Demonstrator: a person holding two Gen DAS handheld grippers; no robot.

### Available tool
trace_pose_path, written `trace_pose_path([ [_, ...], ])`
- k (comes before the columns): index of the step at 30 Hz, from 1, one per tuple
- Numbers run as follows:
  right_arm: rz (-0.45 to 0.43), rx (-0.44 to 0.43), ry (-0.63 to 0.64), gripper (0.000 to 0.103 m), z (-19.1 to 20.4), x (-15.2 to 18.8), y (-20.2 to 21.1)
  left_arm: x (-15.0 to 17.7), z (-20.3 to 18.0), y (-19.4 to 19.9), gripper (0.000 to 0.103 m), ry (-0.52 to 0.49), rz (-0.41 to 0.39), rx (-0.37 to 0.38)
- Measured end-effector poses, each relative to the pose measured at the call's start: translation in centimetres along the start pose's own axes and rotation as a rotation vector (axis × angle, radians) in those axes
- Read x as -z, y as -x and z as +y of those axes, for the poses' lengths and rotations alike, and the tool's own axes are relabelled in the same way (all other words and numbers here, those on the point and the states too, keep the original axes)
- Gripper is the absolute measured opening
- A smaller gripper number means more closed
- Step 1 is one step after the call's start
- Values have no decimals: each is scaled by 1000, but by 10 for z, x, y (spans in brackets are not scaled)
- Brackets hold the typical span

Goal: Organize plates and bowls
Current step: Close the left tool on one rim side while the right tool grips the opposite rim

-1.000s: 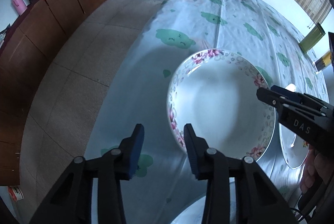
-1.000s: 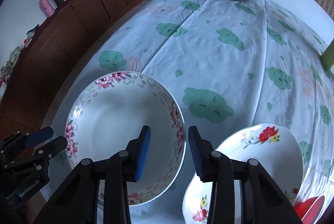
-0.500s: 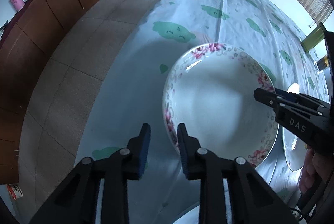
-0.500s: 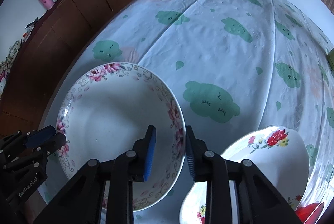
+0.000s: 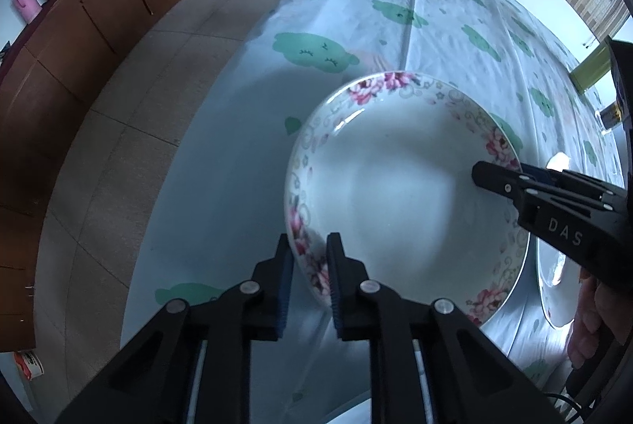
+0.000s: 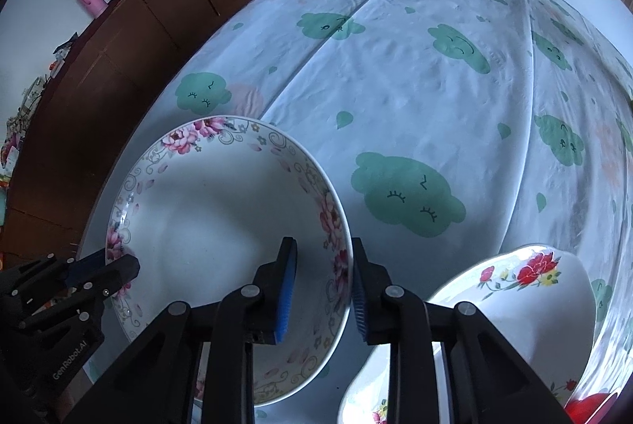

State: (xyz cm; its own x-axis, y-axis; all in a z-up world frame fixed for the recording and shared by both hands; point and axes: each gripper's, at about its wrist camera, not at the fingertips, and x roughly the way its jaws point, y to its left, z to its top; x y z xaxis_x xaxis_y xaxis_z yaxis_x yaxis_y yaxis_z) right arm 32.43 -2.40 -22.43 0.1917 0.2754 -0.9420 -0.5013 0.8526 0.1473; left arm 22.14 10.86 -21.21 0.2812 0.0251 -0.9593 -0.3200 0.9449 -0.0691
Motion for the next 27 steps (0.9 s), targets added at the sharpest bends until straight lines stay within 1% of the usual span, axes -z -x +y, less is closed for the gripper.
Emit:
trace_pose_path([
  [5, 1, -19, -15, 27, -4, -1, 0, 0, 1, 0, 15, 6, -1, -1],
  [8, 4, -29, -27, 25, -5, -1, 1, 1, -2, 0, 15, -10, -4, -20],
  [13, 7, -31, -27, 24, -7, 1, 2, 3, -2, 2, 15, -18, -15, -29],
  [15, 6, -36, -20, 23, -7, 1, 2, 4, -5, 2, 15, -31, -22, -43],
  [19, 4, -50, -43, 21, -10, 3, 4, 3, -8, 2, 15, -32, -11, -68],
  [27, -5, -49, -57, 20, -10, 7, 11, 10, -9, 8, 14, -23, -11, -64],
])
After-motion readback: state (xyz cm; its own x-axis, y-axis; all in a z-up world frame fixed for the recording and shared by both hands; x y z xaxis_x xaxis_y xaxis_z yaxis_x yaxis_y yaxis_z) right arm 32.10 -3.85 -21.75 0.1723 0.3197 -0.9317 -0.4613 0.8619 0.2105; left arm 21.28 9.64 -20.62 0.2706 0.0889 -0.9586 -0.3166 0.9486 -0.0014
